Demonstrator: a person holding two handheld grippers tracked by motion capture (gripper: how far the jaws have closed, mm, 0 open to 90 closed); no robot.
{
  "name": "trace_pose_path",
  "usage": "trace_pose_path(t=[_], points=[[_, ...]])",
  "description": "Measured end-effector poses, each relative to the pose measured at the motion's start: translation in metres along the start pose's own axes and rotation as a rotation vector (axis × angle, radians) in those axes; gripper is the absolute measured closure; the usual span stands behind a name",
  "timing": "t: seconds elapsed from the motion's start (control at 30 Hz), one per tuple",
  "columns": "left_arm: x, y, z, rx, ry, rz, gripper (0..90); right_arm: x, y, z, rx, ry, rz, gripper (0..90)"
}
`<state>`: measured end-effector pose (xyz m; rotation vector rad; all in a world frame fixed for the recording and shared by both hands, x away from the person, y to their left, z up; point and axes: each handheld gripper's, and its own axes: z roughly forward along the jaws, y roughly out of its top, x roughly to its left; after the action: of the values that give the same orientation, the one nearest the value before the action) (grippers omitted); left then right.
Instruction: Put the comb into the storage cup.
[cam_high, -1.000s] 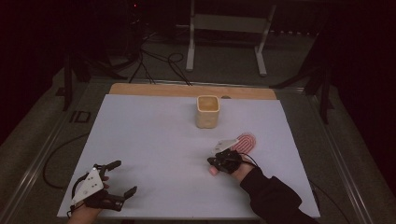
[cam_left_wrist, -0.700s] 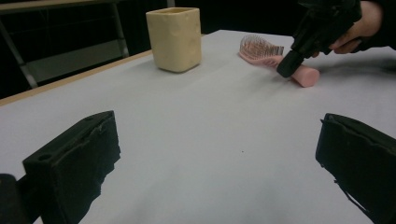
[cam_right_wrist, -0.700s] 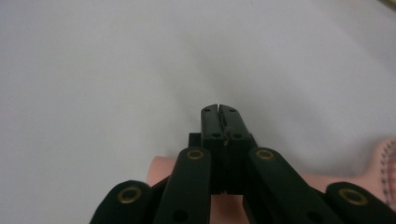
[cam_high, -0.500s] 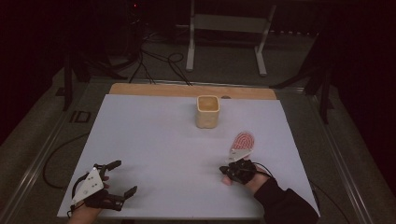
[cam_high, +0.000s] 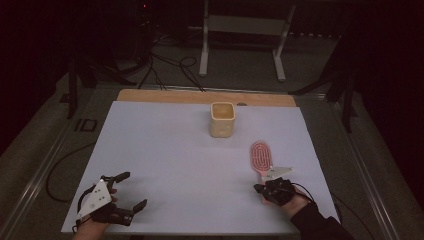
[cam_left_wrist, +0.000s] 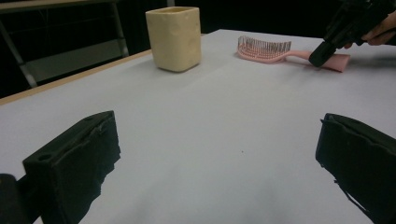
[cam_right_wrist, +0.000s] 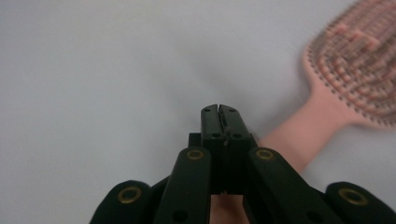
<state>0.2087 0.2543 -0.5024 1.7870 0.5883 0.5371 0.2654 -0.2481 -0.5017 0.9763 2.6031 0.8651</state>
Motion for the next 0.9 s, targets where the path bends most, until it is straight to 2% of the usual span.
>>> trace_pose_path(t=[0.3, 0.47, 0.67, 0.9], points=[[0.0, 0.0, 0.0, 0.001, 0.001, -0.002, 0.0, -0.016, -0.018, -0.014, 0.01, -0.053, 0.047, 90.0], [-0.001, 0.0, 0.001, 0.002, 0.001, -0.001, 0.0, -0.023, -0.025, -0.02, 0.023, -0.076, 0.052, 90.0], [-0.001, 0.0, 0.001, 0.003, 0.0, 0.0, 0.0, -0.037, -0.036, -0.028, 0.022, -0.119, 0.092, 90.0], [-0.001, 0.0, 0.001, 0.003, 0.001, 0.003, 0.0, -0.049, -0.041, -0.032, 0.036, -0.147, 0.105, 90.0]])
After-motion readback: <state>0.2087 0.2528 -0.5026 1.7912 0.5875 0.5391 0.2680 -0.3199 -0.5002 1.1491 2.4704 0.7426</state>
